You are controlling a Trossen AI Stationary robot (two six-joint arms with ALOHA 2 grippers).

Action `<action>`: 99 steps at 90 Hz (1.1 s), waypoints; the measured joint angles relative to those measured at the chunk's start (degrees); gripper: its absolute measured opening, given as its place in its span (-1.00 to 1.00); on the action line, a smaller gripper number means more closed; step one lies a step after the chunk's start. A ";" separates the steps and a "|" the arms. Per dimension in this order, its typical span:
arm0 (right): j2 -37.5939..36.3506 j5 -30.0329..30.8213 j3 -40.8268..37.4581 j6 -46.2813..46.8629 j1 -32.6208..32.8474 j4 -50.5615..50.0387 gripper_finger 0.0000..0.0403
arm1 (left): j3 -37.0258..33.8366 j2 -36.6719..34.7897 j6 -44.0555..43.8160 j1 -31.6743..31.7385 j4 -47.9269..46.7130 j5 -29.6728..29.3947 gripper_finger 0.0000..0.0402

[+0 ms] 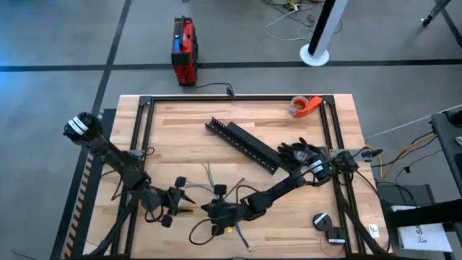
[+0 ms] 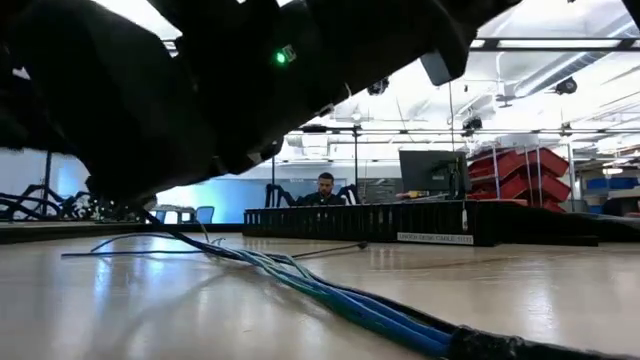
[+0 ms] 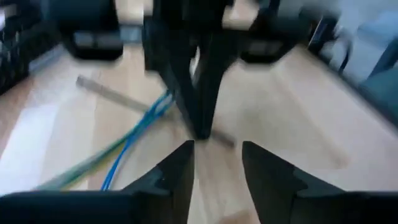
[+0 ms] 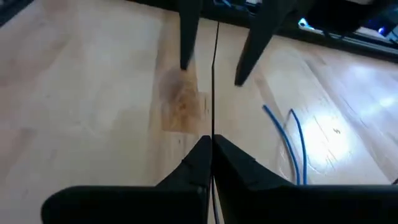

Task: Ziptie cables
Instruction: Wrap the zip tie around the cable bundle

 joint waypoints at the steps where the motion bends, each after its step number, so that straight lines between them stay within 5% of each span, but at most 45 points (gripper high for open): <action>1: 0.00 0.19 0.00 -0.12 0.00 0.05 -1.00 | -0.26 0.25 0.60 0.00 1.34 0.00 -0.37; 10: 0.00 1.31 0.00 -1.44 0.15 1.40 -1.00 | -1.91 2.30 4.04 0.04 10.41 -0.04 -0.37; 46: 0.00 4.84 0.00 -7.71 1.53 6.21 -1.00 | -2.32 8.41 6.21 0.15 18.51 -1.61 -0.62; 76: 0.00 9.58 -0.58 -10.39 2.73 10.04 -1.00 | -2.32 15.35 10.83 0.15 34.60 -1.90 -0.79; 99: 0.00 10.78 -4.33 -11.00 2.98 19.15 -1.00 | -2.27 17.67 12.56 0.33 35.96 -4.74 -0.86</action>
